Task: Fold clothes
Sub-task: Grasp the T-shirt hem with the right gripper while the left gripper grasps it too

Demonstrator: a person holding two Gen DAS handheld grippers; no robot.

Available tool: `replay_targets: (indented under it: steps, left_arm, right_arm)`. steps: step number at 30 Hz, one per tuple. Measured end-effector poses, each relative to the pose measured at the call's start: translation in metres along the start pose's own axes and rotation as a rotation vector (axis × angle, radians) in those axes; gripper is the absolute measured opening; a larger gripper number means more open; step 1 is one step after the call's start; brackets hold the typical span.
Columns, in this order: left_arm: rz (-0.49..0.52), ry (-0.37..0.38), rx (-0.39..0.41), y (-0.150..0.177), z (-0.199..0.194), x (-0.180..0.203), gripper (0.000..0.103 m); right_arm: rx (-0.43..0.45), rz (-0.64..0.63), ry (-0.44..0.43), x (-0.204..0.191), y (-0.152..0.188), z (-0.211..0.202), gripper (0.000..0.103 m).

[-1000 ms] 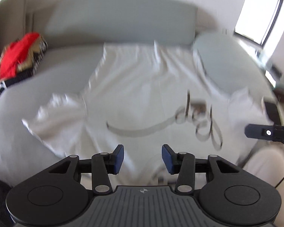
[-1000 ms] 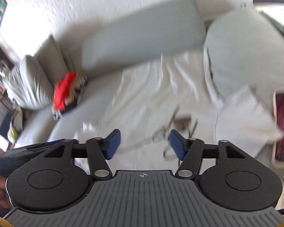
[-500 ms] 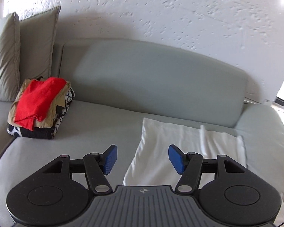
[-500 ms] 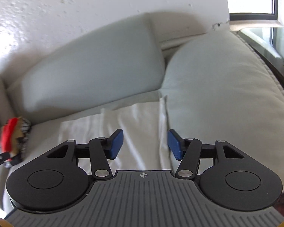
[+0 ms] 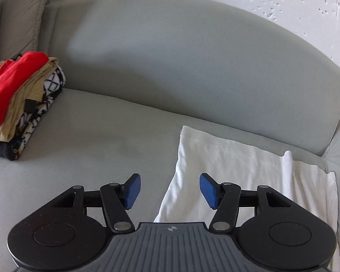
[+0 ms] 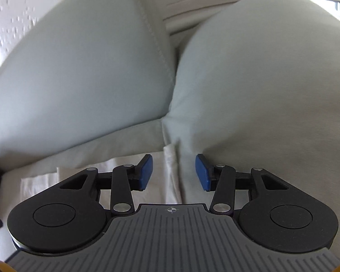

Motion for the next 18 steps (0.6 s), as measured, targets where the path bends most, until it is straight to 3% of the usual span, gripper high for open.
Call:
replay_targets:
  steps: [2, 4, 5, 8, 11, 18]
  left_arm:
    - [0.018, -0.003, 0.0, 0.002, 0.006, 0.004, 0.056]
    - [0.027, -0.005, -0.004, 0.005, 0.01, 0.006, 0.056]
    - [0.029, -0.006, -0.008, 0.007, 0.011, 0.006, 0.056]
    - [0.027, -0.018, -0.021, 0.01, 0.014, 0.005, 0.056]
    - [0.018, -0.009, -0.027, 0.007, 0.013, 0.003, 0.056]
    - [-0.049, 0.0, -0.035, -0.016, 0.038, -0.004, 0.057]
  right_arm:
    - [0.025, -0.048, 0.057, -0.006, 0.001, -0.001, 0.043]
    - [0.05, -0.095, 0.114, -0.013, 0.001, -0.002, 0.021]
    - [0.062, -0.119, 0.142, -0.016, 0.001, -0.002, 0.002]
    - [0.1, -0.191, 0.227, -0.026, 0.002, -0.004, 0.002]
    - [0.168, -0.177, 0.314, -0.017, 0.004, -0.021, 0.002]
    - [0.117, -0.119, 0.237, 0.003, 0.008, -0.01, 0.002]
Point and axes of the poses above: each gripper's, at about its wrist camera, not at the fingertips, and z roughly the way its jaws point, x to its right, y to its underside, the point moved 2 cm from there along z, roughly the way its jaws point, and after that the axes turned 9 degrees about -z, right-handed, at the moved point
